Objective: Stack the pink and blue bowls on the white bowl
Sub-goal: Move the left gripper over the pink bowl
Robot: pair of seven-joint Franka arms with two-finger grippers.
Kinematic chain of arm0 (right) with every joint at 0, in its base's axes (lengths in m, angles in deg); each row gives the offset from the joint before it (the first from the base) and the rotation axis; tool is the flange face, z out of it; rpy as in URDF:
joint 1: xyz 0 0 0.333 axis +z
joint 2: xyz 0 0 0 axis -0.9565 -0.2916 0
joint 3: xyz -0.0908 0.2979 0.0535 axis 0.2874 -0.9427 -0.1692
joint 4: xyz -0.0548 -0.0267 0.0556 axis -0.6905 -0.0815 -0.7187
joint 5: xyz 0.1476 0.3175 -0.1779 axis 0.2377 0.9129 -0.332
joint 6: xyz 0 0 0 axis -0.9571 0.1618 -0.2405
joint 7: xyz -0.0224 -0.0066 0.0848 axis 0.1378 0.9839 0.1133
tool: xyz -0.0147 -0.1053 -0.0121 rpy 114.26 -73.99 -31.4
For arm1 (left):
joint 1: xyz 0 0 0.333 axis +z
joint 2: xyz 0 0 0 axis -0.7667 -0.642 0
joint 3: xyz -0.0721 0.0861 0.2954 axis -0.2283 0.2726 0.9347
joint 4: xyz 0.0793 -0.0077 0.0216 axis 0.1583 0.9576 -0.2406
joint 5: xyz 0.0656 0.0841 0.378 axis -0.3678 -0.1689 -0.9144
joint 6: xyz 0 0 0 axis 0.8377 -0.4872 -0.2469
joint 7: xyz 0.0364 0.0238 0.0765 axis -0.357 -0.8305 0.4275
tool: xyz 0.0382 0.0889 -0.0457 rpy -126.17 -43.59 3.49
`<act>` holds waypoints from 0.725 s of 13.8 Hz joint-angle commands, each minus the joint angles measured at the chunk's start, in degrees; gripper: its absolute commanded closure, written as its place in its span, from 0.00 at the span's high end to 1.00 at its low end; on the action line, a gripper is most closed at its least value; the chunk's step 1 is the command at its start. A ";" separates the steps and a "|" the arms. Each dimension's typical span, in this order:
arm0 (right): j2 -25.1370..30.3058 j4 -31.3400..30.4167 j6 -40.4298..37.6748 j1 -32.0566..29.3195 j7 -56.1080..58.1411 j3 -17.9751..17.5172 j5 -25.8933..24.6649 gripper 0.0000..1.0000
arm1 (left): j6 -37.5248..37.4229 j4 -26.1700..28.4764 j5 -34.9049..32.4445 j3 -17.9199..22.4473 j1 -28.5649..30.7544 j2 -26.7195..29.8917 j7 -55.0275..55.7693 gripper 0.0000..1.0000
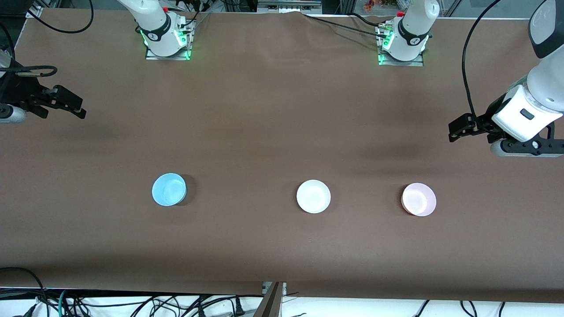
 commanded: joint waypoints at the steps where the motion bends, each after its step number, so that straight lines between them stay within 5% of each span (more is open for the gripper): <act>1: -0.48 1.13 -0.19 -0.29 -0.24 -0.08 0.84 1.00 | -0.43 -1.55 1.14 0.09 0.01 -0.74 -0.79 1.00; 10: -0.48 1.13 -0.19 -0.29 -0.32 -0.08 0.84 1.00 | -0.43 -1.46 2.20 0.18 0.45 -1.35 -0.62 1.00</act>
